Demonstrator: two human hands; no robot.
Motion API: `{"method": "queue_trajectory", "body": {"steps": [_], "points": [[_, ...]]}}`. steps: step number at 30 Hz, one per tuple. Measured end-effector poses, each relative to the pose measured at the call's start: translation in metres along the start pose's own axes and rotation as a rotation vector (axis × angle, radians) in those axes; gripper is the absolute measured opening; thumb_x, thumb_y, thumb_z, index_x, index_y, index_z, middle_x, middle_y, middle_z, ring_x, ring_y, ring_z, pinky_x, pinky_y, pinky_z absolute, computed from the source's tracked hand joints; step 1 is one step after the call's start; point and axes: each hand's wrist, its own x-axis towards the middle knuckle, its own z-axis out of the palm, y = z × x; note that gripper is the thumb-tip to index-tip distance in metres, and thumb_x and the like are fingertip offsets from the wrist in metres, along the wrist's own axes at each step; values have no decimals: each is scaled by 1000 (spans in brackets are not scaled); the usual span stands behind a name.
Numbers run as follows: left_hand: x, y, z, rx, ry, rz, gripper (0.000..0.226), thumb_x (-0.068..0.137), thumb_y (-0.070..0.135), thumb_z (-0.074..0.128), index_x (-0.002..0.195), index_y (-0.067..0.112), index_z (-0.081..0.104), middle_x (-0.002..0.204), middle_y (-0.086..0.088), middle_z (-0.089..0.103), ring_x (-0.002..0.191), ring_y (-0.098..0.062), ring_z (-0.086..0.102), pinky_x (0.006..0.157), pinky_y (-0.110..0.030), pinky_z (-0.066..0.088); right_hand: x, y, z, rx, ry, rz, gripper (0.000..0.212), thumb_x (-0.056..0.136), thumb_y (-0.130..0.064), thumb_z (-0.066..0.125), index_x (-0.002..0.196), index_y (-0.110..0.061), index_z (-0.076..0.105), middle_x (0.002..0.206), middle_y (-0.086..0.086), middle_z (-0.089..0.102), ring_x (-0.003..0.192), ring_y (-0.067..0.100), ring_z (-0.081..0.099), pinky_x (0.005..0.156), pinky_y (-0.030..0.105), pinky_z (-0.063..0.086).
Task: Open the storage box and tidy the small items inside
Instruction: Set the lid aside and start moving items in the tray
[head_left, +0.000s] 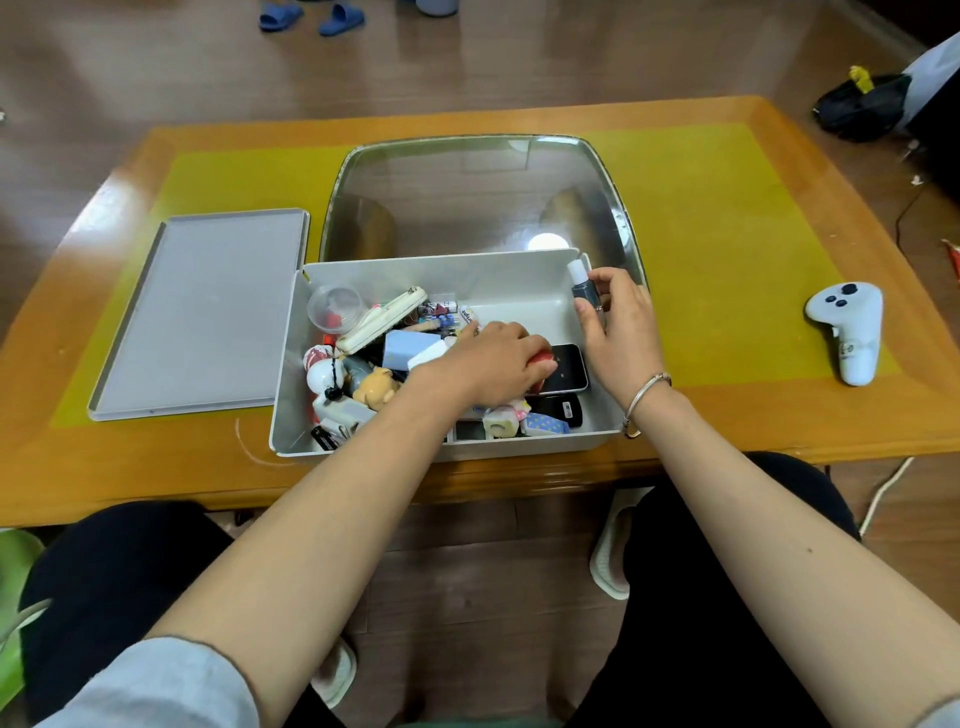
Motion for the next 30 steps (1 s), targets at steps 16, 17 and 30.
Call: {"method": "queue_trajectory", "body": {"steps": [16,17,30], "points": [[29,25,-19,-693,333,-197,33,95,45,50,94,12,54,86,0,60,86,-23,57,72,-36,45,-5,-4,-3,-114,72,-53,24,75,-30,74,93,-20,62,88,-7,66,93,21,50,76,28,25],[31,27,-19,-704,331,-201,29,96,41,50,93,12,52,85,-2,58,85,-23,57,69,-35,43,-5,-4,-3,-109,60,-42,24,74,-30,75,93,-21,63,88,-7,67,93,21,50,77,28,25],[57,4,-20,-722,226,-315,28,96,28,56,79,5,56,91,-19,67,78,-30,61,64,-31,42,12,22,1,361,-209,311,28,89,-6,56,115,-12,53,103,-2,60,81,2,56,82,23,49]]}}
